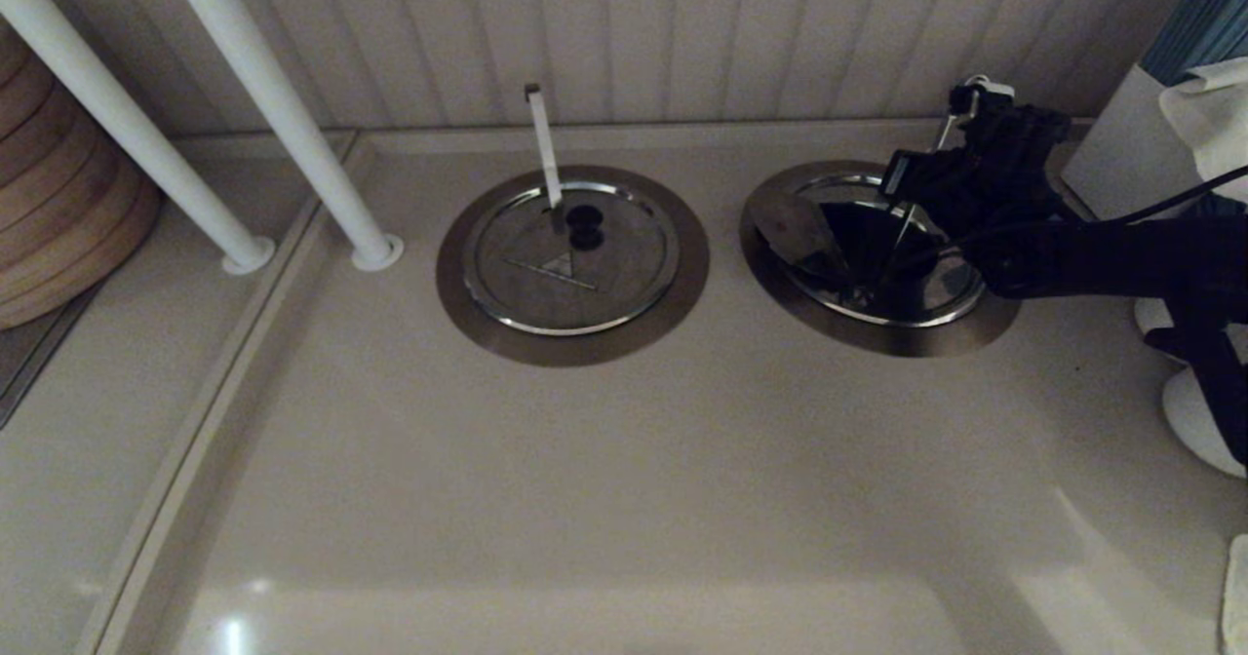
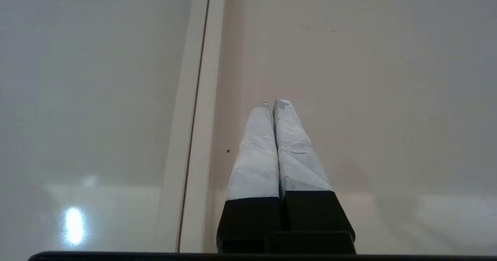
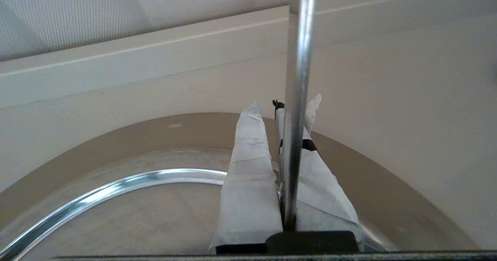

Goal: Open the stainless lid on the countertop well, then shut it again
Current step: Stir with a spoon

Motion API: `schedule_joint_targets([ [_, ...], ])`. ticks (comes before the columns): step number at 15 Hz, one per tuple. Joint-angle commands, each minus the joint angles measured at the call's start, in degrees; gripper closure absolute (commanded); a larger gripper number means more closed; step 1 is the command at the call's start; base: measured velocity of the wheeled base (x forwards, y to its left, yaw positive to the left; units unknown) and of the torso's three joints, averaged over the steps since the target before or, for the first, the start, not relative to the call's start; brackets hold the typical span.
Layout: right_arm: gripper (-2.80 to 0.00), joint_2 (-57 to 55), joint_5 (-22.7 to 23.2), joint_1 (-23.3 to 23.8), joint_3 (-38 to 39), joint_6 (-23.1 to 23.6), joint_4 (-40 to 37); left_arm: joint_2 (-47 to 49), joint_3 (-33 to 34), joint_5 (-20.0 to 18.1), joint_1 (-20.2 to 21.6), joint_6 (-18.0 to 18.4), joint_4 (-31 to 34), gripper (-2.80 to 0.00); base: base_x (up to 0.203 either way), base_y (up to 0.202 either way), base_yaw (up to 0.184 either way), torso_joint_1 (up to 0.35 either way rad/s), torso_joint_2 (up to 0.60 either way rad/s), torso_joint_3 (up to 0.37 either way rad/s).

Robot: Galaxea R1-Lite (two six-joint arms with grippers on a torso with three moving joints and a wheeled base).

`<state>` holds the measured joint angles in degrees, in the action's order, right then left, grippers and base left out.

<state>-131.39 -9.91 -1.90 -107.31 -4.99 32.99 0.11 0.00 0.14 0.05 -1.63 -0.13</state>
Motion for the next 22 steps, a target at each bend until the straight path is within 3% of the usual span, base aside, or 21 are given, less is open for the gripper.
schedule_joint_targets([
  [1, 0.00, 6.3, 0.0, -0.6, 4.5, 0.0, 0.2, 0.0, 0.0, 0.0, 0.0, 0.0, 0.0, 0.00, 0.000, 0.000, 0.000, 0.000, 0.00, 0.000],
  [6, 0.00, 17.3, -0.1, -4.2, 14.8, 0.1, -1.6, 0.0, 0.0, 0.0, 0.0, 0.0, 0.0, 0.00, 0.000, 0.000, 0.000, 0.000, 0.00, 0.000],
  [19, 0.00, 23.2, 0.3, -5.0, 18.9, 0.2, -2.1, 0.0, 0.0, 0.0, 0.0, 0.0, 0.0, 0.00, 0.000, 0.000, 0.000, 0.000, 0.00, 0.000],
  [22, 0.00, 26.6, 2.7, -6.2, 22.8, 0.4, -2.7, 0.0, 0.0, 0.0, 0.0, 0.0, 0.0, 0.00, 0.000, 0.000, 0.000, 0.000, 0.00, 0.000],
])
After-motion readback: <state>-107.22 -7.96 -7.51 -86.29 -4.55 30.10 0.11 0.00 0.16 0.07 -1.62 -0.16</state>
